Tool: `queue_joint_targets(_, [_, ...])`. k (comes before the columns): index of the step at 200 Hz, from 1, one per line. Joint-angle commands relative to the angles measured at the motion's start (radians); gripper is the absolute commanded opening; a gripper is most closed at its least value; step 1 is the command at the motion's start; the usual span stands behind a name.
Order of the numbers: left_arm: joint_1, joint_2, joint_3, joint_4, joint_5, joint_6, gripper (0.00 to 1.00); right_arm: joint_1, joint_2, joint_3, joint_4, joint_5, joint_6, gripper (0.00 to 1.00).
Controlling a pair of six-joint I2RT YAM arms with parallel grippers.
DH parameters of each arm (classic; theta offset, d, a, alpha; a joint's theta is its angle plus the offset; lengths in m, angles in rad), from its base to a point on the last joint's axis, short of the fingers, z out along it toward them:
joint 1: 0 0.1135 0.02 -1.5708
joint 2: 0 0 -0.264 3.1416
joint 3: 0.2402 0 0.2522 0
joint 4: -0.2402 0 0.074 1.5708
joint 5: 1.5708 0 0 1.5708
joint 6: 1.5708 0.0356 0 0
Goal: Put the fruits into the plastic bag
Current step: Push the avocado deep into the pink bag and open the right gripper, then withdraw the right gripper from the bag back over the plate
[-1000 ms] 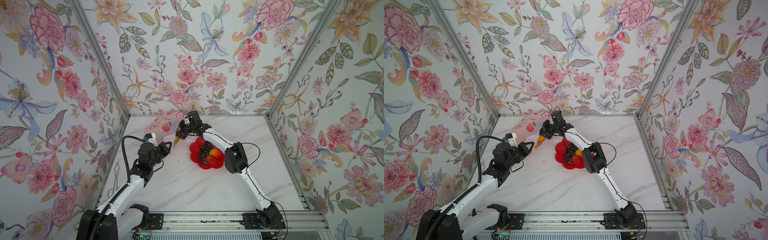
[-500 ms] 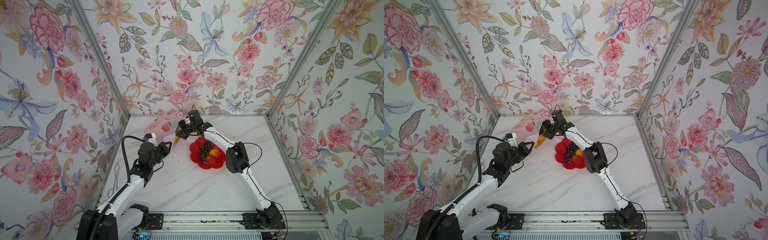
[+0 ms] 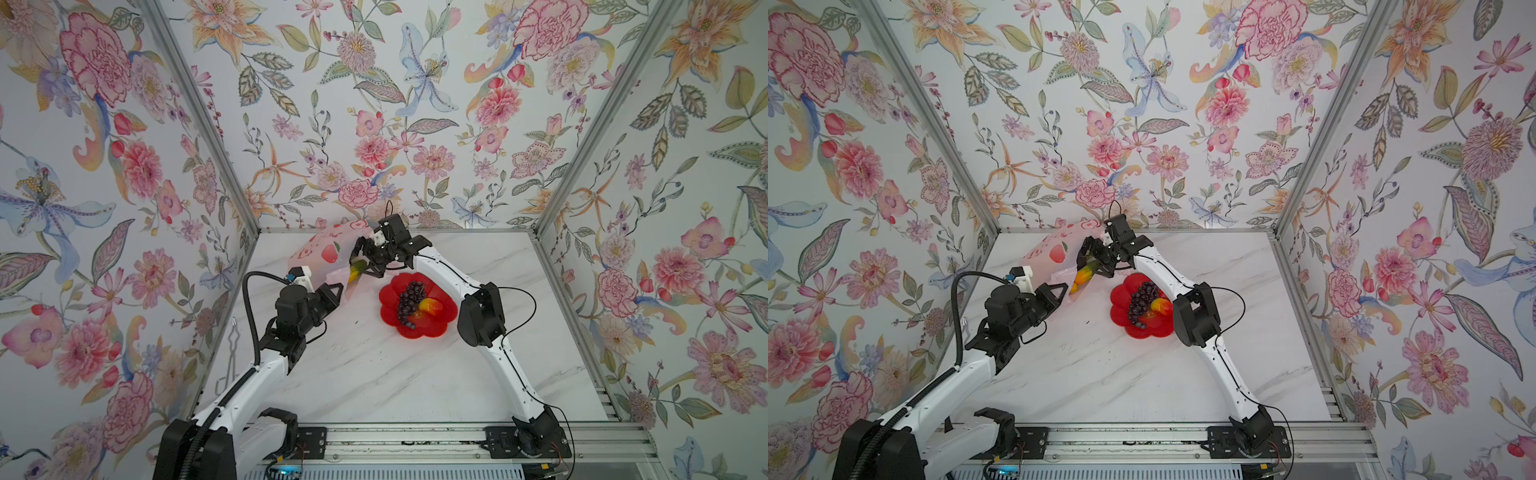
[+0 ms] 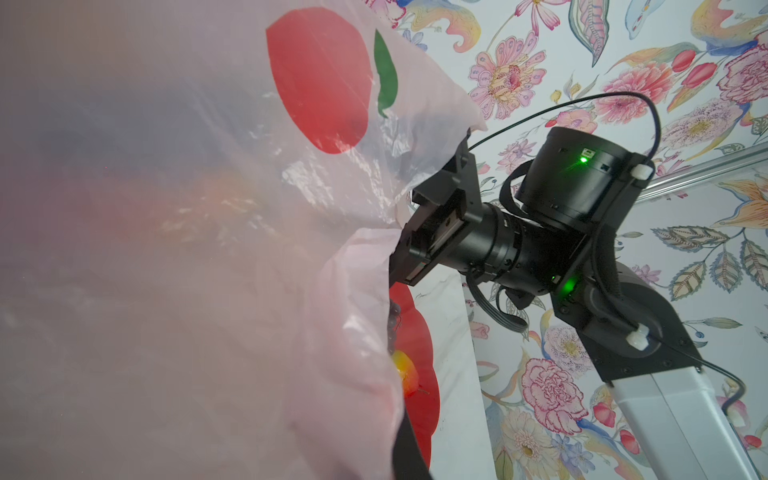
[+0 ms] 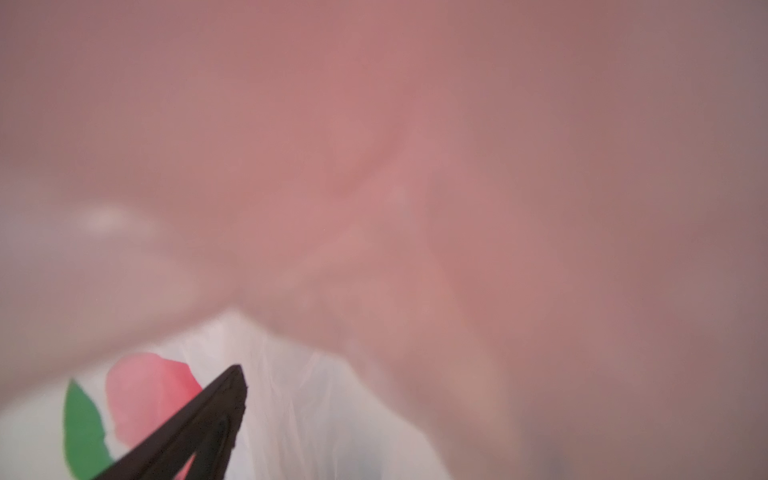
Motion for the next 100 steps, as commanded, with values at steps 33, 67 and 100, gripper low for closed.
queue_joint_targets(33, [0.02, -0.025, 0.035, -0.013, -0.012, 0.015, 0.0, -0.006, -0.137, 0.017, -0.27, 0.059, -0.247, 0.99])
queue_joint_targets(67, [0.03, -0.031, 0.04, -0.022, -0.012, 0.023, 0.0, -0.005, -0.249, -0.038, -0.362, 0.076, -0.39, 0.99])
queue_joint_targets(100, [0.048, -0.025, 0.045, -0.025, 0.002, 0.036, 0.0, -0.044, -0.383, -0.149, -0.463, 0.116, -0.534, 0.99])
